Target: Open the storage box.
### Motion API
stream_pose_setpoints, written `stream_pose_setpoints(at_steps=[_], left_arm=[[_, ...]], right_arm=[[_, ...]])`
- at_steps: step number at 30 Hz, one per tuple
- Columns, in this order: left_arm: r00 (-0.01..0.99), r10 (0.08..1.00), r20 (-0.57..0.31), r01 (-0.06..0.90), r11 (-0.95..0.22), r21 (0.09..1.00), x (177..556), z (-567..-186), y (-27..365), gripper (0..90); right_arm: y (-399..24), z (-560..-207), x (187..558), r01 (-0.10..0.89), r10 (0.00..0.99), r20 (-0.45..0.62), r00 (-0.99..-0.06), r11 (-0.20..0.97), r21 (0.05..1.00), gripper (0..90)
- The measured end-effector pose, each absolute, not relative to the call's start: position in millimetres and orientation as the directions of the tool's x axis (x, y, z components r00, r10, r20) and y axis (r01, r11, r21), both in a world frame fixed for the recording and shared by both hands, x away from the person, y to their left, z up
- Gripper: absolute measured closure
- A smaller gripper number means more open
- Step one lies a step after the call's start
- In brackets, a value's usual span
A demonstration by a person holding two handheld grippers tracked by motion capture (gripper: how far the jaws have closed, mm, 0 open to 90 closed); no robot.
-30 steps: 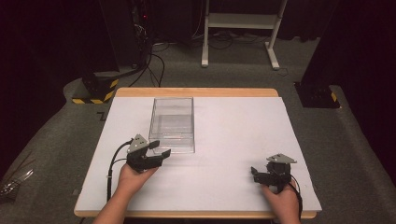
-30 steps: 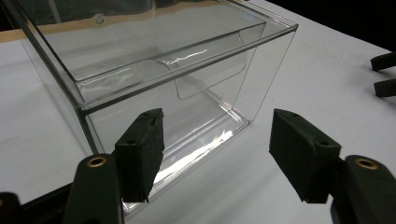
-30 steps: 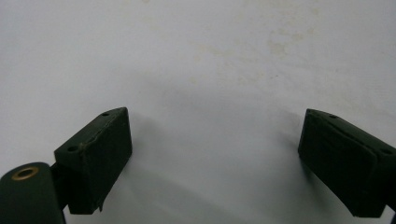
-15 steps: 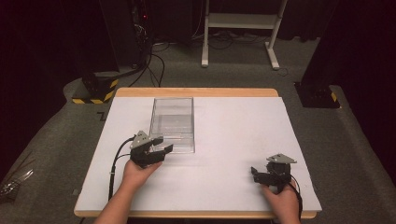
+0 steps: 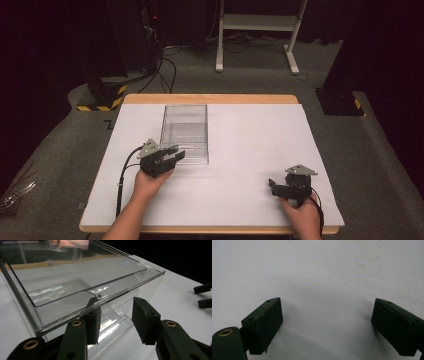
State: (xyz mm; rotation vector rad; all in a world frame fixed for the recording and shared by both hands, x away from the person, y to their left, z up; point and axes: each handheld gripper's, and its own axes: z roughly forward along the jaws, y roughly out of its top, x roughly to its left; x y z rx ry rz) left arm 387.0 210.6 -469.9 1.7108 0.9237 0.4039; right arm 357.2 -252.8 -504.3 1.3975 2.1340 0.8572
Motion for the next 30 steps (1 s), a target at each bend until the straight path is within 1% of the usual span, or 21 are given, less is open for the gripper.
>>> stream_pose_setpoints(at_steps=[3,4,5,11,16,18,19,23,30], left_arm=[[0.635,0.751,-0.181,0.375,-0.095,0.922,387,-472,212,66.1],[0.636,0.751,-0.179,0.371,-0.094,0.924,388,-474,214,69.9],[0.636,0.751,-0.179,0.371,-0.094,0.924,388,-474,214,70.9],[0.655,0.733,-0.184,0.355,-0.084,0.931,390,-480,216,71.8],[0.676,0.704,-0.217,0.359,-0.058,0.932,392,-481,222,72.8],[0.679,0.700,-0.221,0.360,-0.055,0.931,393,-481,223,74.2],[0.684,0.690,-0.237,0.365,-0.043,0.930,394,-482,224,75.6],[0.692,0.682,-0.238,0.363,-0.043,0.931,394,-483,225,76.5],[0.706,0.656,-0.266,0.360,-0.008,0.933,395,-488,230,78.9]], right_arm=[[-253,-504,357,0.644,0.921,-0.031,-0.388,0.295,0.706,10.4],[-253,-504,357,0.645,0.921,-0.031,-0.387,0.294,0.706,10.4],[-253,-504,357,0.645,0.921,-0.031,-0.387,0.294,0.706,10.4],[-252,-504,357,0.644,0.922,-0.032,-0.387,0.295,0.706,10.7],[-252,-504,357,0.643,0.921,-0.032,-0.387,0.295,0.706,10.8],[-252,-504,357,0.643,0.921,-0.032,-0.387,0.295,0.706,10.8],[-252,-504,357,0.643,0.921,-0.032,-0.387,0.295,0.706,10.8],[-252,-504,357,0.643,0.921,-0.032,-0.387,0.295,0.707,10.9],[-252,-504,357,0.644,0.922,-0.031,-0.386,0.294,0.707,11.0]])
